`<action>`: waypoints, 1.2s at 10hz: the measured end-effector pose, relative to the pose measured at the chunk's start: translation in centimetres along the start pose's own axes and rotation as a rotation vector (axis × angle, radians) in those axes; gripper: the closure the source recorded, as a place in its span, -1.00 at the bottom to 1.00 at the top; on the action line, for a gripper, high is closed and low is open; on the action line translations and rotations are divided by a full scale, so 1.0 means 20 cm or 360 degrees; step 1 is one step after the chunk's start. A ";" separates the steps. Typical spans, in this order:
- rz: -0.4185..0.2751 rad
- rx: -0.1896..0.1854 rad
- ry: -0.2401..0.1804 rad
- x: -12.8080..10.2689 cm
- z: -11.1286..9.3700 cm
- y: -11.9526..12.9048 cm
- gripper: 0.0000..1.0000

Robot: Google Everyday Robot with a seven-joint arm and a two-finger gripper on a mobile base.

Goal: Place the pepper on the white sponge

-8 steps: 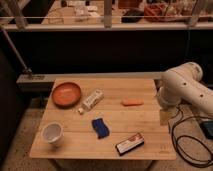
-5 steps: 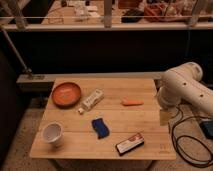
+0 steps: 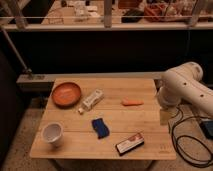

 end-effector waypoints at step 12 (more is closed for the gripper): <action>-0.0146 0.0149 -0.0110 -0.24 0.09 -0.25 -0.60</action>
